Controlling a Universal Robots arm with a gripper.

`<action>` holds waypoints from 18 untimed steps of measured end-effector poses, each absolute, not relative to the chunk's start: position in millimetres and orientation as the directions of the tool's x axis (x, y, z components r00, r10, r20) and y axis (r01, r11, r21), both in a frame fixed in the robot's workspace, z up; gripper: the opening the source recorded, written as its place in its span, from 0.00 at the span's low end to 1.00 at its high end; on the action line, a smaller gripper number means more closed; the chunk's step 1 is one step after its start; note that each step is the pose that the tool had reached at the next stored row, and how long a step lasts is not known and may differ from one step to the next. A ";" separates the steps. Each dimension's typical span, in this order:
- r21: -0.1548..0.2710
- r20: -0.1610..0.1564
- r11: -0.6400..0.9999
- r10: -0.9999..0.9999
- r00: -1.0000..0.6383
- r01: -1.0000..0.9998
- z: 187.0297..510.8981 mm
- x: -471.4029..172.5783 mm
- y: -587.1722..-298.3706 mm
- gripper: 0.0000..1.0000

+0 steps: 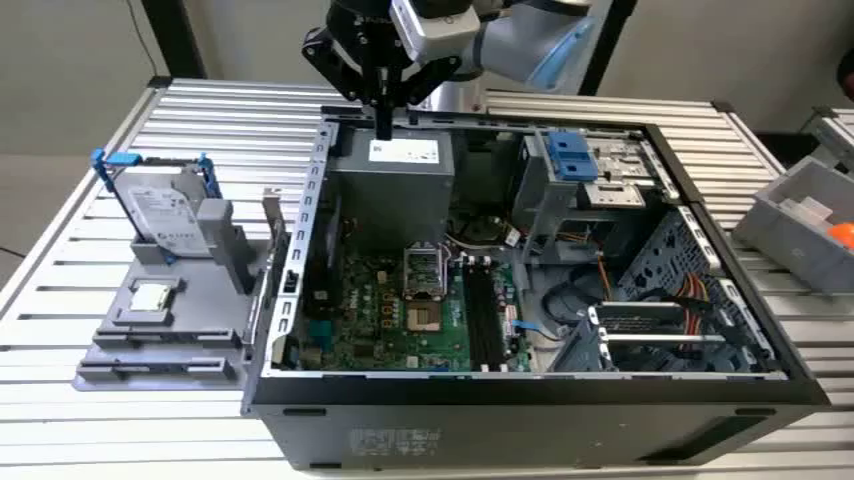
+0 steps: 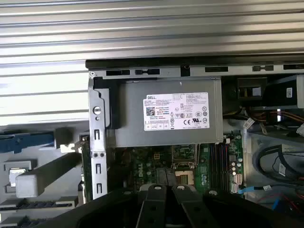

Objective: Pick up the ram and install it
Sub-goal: 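Reach for the ram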

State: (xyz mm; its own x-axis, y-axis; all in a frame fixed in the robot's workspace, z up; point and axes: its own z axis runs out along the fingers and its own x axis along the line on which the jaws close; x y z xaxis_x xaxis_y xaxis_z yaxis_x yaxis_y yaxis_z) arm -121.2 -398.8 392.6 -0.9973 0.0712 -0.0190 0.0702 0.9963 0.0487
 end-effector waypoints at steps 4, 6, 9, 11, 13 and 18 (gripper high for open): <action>0.049 -0.019 0.996 0.071 -0.997 0.070 392.6 -121.2 -398.8 0.00; 0.049 -0.019 0.996 0.071 -0.997 0.070 392.6 -121.2 -398.8 0.00; 0.049 -0.019 0.996 0.071 -0.997 0.070 392.6 -121.2 -398.8 0.00; 0.049 -0.019 0.996 0.071 -0.997 0.070 392.6 -121.2 -398.8 0.00; 0.049 -0.019 0.996 0.071 -0.997 0.070 392.6 -121.2 -398.8 0.00; 0.049 -0.019 0.996 0.071 -0.997 0.070 392.6 -121.2 -398.8 0.00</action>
